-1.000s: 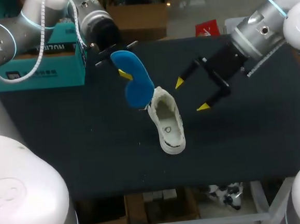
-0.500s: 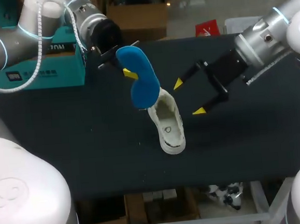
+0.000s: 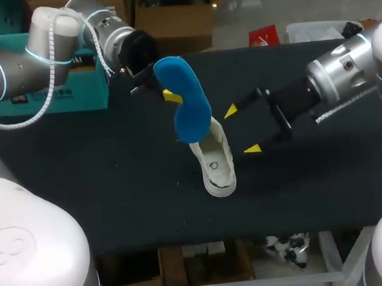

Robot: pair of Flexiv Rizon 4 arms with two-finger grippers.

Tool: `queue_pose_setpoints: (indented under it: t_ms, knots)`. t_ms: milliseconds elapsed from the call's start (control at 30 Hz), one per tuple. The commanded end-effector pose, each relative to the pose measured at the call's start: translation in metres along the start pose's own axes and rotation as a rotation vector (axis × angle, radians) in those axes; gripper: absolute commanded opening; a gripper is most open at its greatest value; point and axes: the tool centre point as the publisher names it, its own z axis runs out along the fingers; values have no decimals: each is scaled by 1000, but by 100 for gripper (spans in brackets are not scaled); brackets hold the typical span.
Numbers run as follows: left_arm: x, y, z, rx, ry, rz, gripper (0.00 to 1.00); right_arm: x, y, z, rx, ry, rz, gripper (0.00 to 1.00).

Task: Open the shoe tongue, take the insole out of the shoe, put the insole back into the shoe, and pack the shoe into the shoebox

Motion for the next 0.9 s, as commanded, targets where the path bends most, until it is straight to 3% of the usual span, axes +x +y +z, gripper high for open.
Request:
queue_pose_setpoints:
  t_ms: [33,467,633,900]
  knots:
    - [2,2,6,9,-19,5,0,1,2,-4,46,-3,12,100]
    - [3,3,10,47,-20,25,0,6,-2,-1,80,-25,60,100]
    - [1,15,16,-10,54,12,0,6,0,1,93,-28,63,100]
    - [4,35,29,-155,65,90,0,2,0,7,114,-26,90,100]
